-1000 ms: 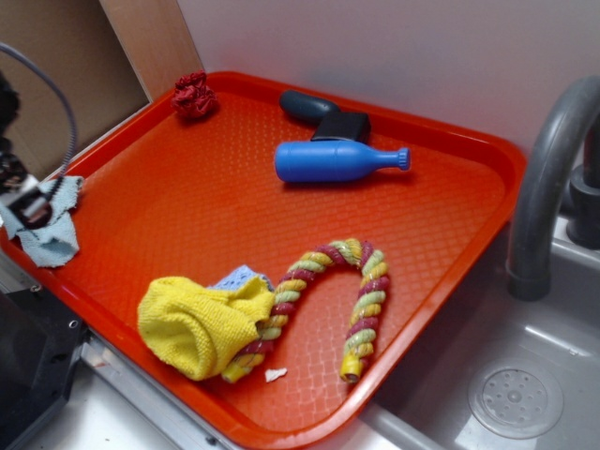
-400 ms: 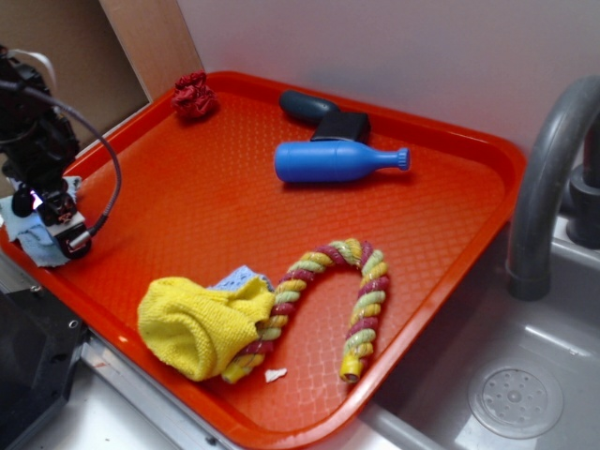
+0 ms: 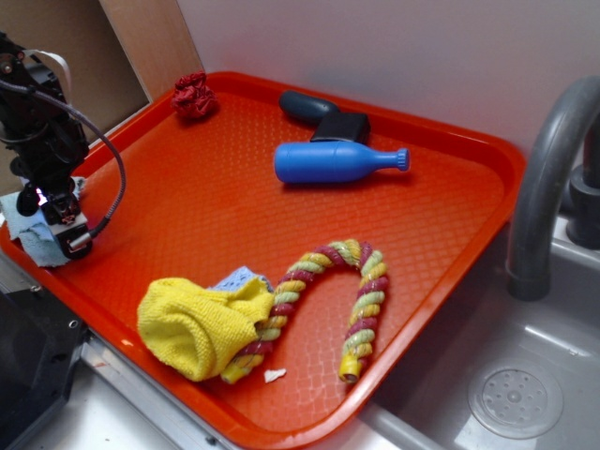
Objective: Grab the blue cloth.
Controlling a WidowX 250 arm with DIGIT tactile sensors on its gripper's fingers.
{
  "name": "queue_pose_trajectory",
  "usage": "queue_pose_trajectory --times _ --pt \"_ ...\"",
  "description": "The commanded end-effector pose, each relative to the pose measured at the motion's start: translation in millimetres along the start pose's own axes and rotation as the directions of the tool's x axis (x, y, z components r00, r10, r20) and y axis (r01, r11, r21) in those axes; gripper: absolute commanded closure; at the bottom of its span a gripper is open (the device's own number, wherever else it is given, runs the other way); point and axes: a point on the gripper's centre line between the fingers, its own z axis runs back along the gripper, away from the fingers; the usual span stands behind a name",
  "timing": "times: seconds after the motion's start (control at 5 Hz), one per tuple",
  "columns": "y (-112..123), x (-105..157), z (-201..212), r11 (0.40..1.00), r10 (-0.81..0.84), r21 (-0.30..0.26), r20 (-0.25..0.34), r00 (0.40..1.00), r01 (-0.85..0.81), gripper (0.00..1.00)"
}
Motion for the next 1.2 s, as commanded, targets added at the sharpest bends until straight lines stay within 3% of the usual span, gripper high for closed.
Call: queue_pose_trajectory --times 0.0,0.2,0.4,0.6,0.8,1.0 --pt "8.7 -28.9 15.5 0.991 0.131 -0.038 0.047 0.99 -0.129 1.0" --pt "20.1 -49.3 50.5 0.983 0.143 -0.136 0.124 0.982 -0.126 1.0" --pt "22.1 -53.0 68.4 0.978 0.153 -0.163 0.16 0.975 -0.126 1.0" --pt "24.2 -45.2 61.4 0.978 0.171 -0.142 0.125 0.977 -0.153 1.0" --pt "24.2 -45.2 61.4 0.978 0.171 -0.142 0.125 0.977 -0.153 0.0" --pt "24.2 -45.2 61.4 0.978 0.171 -0.142 0.125 0.977 -0.153 0.0"
